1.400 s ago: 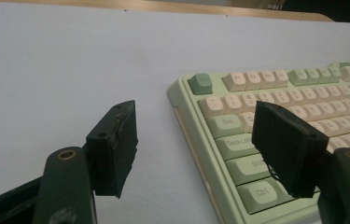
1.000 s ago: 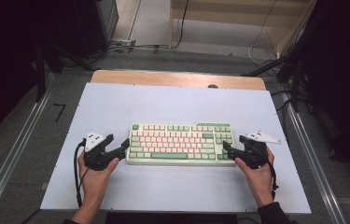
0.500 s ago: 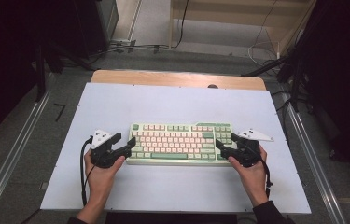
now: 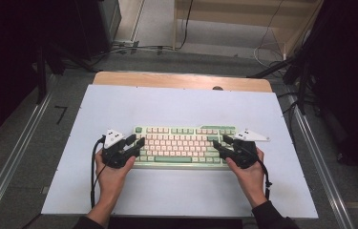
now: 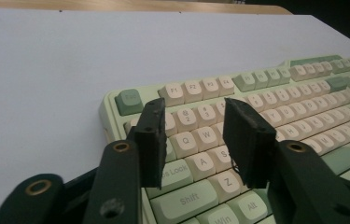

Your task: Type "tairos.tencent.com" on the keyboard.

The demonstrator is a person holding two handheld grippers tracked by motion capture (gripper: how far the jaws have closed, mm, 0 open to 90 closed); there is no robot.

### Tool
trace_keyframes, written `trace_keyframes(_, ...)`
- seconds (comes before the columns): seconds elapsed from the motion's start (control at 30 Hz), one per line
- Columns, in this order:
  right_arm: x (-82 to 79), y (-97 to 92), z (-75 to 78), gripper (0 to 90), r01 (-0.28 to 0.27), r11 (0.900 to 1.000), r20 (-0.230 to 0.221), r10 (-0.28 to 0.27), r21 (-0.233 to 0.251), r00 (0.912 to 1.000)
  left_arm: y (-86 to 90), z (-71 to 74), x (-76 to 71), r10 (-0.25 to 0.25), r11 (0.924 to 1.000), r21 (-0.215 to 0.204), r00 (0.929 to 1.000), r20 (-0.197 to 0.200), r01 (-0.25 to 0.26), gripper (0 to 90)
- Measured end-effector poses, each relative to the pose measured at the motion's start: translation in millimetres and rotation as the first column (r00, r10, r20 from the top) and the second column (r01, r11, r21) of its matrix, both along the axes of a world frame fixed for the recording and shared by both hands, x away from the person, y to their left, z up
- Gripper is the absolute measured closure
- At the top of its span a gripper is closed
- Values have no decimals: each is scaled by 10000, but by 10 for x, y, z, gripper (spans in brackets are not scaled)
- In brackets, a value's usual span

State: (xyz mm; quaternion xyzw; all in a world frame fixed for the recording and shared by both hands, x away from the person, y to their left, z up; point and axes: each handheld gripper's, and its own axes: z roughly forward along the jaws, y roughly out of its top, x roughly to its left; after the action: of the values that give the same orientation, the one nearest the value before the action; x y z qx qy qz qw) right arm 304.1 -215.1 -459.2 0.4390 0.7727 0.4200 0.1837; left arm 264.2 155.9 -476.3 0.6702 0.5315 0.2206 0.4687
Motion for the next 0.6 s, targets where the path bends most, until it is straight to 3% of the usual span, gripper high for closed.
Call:
trace_keyframes(0.13, 12, 22, 5, 682, -88, 9999, 54, 88, 103, 9999, -26, 4, 22, -111, 9999, 99, 9999, 12, 111, 752)
trace_keyframes(0.17, 12, 22, 5, 682, -88, 9999, 54, 88, 103, 9999, -34, 6, 25, -116, 9999, 99, 9999, -22, 116, 752)
trace_keyframes(0.2, 18, 30, 9, 781, -172, 9997, 16, 171, 169, 9999, -41, 3, 34, -171, 9998, 89, 9998, -27, 172, 790)
trace_keyframes(0.33, 28, 44, 4, 876, -306, 9992, -16, 306, 249, 9995, -47, -3, 49, -241, 9997, 102, 9996, -177, 243, 873)
trace_keyframes(0.6, 60, 72, 0, 878, -890, 9940, -99, 898, 641, 9959, -75, 8, 68, -231, 9990, 371, 9996, -172, 237, 900)
